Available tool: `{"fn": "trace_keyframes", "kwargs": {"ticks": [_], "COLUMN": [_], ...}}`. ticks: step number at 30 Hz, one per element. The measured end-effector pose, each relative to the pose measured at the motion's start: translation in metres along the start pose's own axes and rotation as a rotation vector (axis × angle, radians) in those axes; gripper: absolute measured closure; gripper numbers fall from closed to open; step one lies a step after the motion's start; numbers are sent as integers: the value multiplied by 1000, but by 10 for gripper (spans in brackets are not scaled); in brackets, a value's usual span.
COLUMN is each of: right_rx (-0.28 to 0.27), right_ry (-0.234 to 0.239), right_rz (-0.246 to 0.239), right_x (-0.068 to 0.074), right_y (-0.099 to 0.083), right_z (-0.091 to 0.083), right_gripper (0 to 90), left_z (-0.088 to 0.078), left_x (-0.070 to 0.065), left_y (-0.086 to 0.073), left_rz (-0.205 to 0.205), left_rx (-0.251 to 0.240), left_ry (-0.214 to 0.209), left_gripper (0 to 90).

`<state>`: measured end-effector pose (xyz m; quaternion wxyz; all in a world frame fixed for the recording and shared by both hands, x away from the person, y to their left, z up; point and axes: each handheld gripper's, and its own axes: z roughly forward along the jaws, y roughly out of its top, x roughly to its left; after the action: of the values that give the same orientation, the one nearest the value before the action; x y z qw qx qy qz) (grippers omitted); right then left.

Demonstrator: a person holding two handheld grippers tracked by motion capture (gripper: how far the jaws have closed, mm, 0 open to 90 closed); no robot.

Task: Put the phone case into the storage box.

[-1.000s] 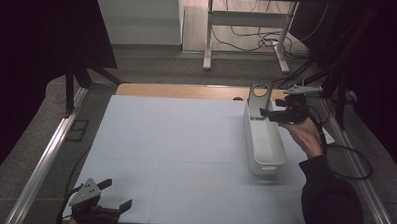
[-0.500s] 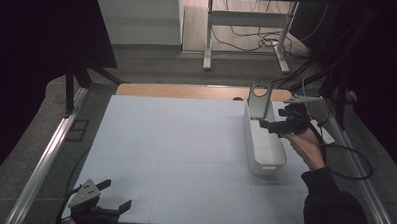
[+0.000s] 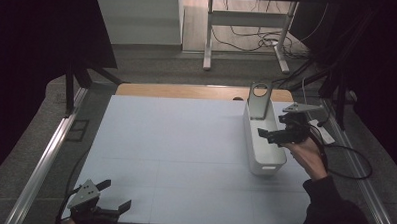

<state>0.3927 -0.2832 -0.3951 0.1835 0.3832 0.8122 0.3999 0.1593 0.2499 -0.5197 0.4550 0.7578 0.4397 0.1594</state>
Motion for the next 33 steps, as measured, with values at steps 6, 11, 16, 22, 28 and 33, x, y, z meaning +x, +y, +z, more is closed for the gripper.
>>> {"fn": "trace_keyframes", "kwargs": {"ticks": [6,11,16,22,28,33], "right_rx": [2,-2,-5,-17,-31,-35], "right_ry": [12,16,19,10,-4,-25], "right_rz": [-17,-15,-13,-5,3,15], "right_x": [13,19,24,31,40,46], "right_y": [-6,-15,-29,-47,-66,-86], "right_z": [-10,-18,-27,-43,-59,-70], "right_gripper": [0,0,0,0,0,0], "left_z": [0,0,-1,-2,-2,-4], "left_x": [0,0,0,0,1,2], "left_y": [0,0,0,0,0,-1], "left_rz": [4,3,3,0,-1,-5], "left_rx": [2,-1,-3,-4,-4,-4], "left_ry": [-1,-3,1,14,22,32], "left_gripper": [0,0,0,0,0,0]}}
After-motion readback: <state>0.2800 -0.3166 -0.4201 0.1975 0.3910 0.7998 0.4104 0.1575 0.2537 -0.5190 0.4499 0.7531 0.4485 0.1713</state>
